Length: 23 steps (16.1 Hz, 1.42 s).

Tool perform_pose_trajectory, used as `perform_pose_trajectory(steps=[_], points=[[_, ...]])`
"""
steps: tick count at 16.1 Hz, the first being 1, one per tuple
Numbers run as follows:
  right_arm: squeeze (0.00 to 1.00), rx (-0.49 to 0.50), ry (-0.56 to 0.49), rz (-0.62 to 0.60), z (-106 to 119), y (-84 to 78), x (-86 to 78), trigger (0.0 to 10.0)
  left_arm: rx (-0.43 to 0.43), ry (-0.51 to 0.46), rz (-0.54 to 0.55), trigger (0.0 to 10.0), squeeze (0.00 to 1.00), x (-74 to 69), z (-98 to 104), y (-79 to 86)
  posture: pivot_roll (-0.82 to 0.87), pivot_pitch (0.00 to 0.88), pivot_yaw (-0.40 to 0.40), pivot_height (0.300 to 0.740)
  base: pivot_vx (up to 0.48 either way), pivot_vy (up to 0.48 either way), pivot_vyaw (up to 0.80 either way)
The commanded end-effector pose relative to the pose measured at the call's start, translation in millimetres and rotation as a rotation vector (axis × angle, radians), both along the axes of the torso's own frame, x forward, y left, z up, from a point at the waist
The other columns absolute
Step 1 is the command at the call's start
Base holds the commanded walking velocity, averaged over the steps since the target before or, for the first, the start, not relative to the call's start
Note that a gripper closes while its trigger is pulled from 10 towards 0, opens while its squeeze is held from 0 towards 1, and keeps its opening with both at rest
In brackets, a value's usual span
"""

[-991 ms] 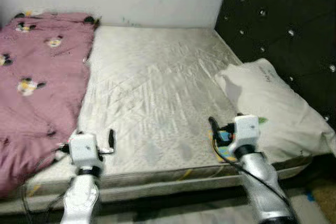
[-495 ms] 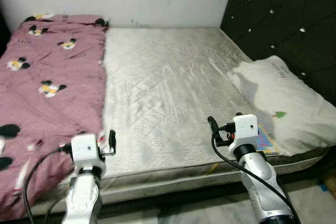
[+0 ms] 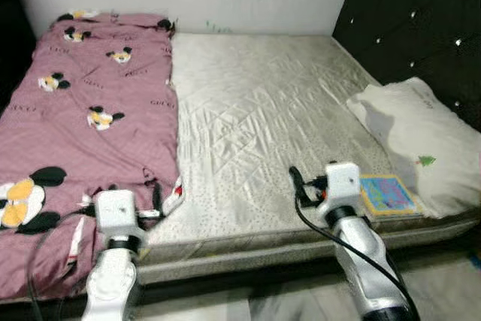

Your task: Clean up the room

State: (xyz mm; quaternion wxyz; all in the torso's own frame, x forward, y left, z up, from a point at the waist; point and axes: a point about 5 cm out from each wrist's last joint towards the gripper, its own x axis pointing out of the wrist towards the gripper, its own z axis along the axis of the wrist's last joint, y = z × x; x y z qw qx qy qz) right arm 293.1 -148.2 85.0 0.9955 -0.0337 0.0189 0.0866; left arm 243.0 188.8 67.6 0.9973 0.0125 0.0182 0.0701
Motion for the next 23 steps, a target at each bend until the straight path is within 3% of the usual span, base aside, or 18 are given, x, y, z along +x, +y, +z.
perform_pose_trajectory(steps=[1, 12, 17, 23], points=[[0.00, -0.007, -0.011, -0.018, 2.7, -6.6, 1.0, 10.0, -0.014, -0.017, -0.018, 10.0, 0.00, 0.1, 2.4, -5.3, 0.04, 0.026, -0.072, 0.740, 0.285, 0.000, 0.00], [0.00, -0.005, -0.009, -0.015, 2.0, -6.4, 0.4, 10.0, -0.007, -0.015, -0.021, 10.0, 0.00, -0.8, 2.1, -5.4, 0.04, 0.029, -0.070, 0.740, 0.343, 0.000, 0.00], [0.00, -0.005, -0.006, -0.012, 1.7, -5.9, 0.7, 10.0, -0.009, -0.005, -0.020, 10.0, 0.00, -0.6, 0.7, -5.8, 0.04, 0.030, -0.072, 0.740, 0.000, 0.000, 0.00], [0.00, -0.006, -0.001, -0.011, 0.8, -6.4, -0.2, 10.0, -0.022, 0.003, -0.015, 10.0, 0.00, -1.1, -1.0, -5.8, 0.04, 0.032, -0.071, 0.740, 0.000, 0.480, 0.00]])
